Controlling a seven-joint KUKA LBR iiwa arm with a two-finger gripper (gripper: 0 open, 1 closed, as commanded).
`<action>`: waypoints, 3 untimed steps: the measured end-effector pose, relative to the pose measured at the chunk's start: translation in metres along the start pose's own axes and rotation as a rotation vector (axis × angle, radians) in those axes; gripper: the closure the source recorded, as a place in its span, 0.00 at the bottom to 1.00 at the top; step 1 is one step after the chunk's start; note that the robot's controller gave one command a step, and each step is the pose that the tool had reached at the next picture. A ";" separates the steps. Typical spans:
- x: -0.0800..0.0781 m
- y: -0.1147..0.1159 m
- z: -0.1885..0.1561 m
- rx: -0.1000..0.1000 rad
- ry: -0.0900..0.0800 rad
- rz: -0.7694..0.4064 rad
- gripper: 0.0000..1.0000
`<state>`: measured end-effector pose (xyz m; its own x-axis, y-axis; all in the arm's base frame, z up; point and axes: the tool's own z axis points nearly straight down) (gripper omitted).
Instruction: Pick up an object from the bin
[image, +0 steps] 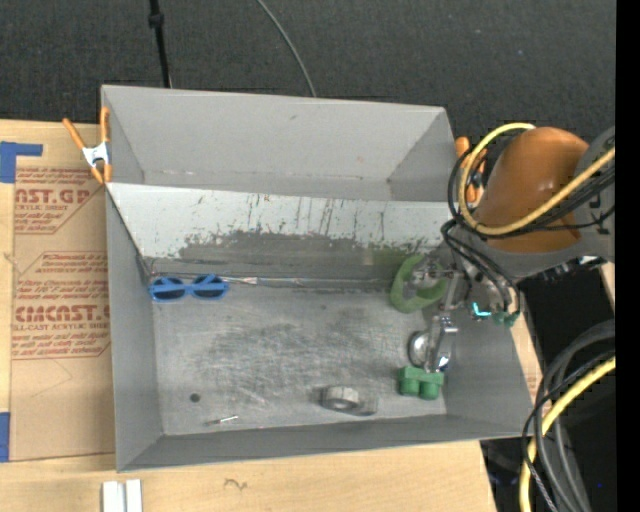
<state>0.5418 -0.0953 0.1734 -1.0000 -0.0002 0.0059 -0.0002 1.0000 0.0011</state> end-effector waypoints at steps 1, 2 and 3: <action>0.046 -0.022 0.102 0.000 -0.011 0.142 0.00; 0.047 -0.022 0.101 0.001 -0.007 0.138 1.00; 0.042 -0.027 -0.054 0.002 -0.016 0.156 1.00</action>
Offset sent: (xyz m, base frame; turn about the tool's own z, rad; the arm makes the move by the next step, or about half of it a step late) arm -0.0476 -0.0228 -0.1004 0.1392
